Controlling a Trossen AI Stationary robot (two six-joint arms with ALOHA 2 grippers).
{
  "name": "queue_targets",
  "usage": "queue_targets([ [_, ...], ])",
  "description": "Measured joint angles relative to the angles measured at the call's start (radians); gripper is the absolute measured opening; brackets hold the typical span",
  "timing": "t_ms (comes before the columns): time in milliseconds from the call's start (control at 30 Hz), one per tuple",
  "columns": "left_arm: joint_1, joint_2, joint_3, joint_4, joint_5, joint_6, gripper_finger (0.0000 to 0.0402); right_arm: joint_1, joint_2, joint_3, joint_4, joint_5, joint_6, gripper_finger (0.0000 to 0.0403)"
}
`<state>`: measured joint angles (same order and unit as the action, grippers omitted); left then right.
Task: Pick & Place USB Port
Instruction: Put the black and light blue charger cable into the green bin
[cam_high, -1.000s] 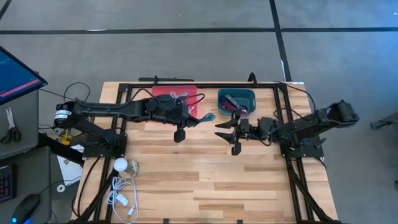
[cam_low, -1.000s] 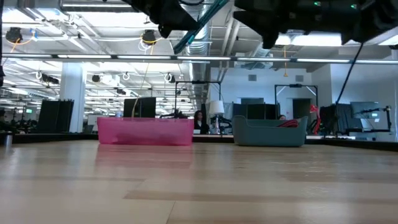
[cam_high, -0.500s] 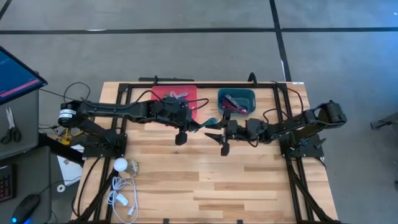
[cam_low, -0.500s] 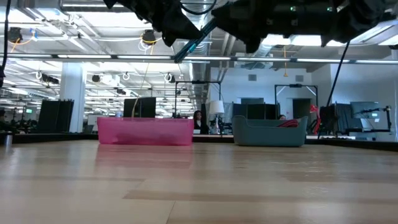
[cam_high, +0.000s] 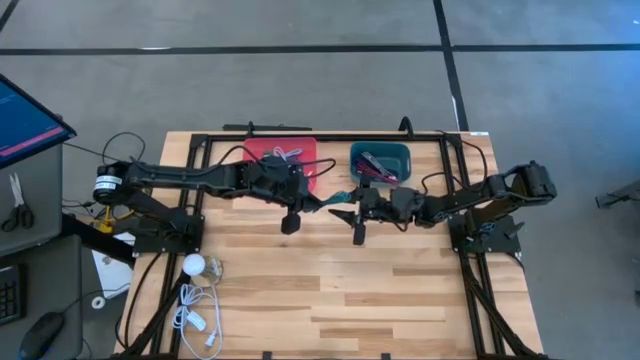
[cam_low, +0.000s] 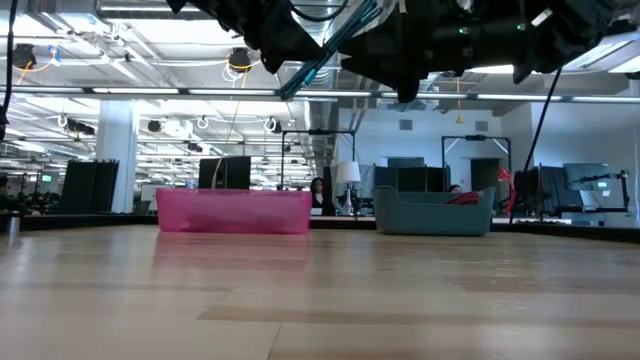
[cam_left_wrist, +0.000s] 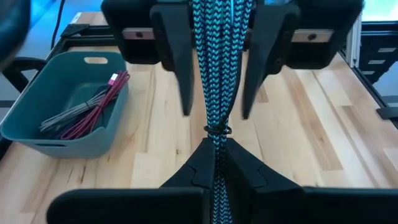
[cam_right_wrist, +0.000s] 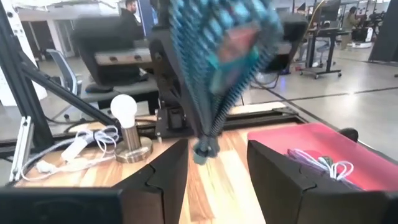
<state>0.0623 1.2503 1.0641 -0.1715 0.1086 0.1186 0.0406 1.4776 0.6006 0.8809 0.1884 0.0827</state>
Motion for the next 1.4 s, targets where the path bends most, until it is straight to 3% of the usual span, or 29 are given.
queue_targets([
  [333,-0.001,0.000,0.000,-0.005,0.016,0.003,0.0013,-0.021,0.000,0.000,-0.020,0.002,-0.002,0.0153],
  [567,-0.014,0.000,0.000,-0.005,0.017,-0.001,0.0013,-0.046,0.000,0.000,-0.091,0.074,0.023,0.0167],
  [767,-0.017,0.000,0.000,-0.007,0.017,-0.003,0.0013,-0.033,0.000,0.000,-0.034,0.066,0.013,0.0178],
  [1400,-0.016,-0.001,0.000,-0.005,0.012,0.000,0.0013,-0.006,0.000,0.000,0.055,-0.089,-0.013,0.0178],
])
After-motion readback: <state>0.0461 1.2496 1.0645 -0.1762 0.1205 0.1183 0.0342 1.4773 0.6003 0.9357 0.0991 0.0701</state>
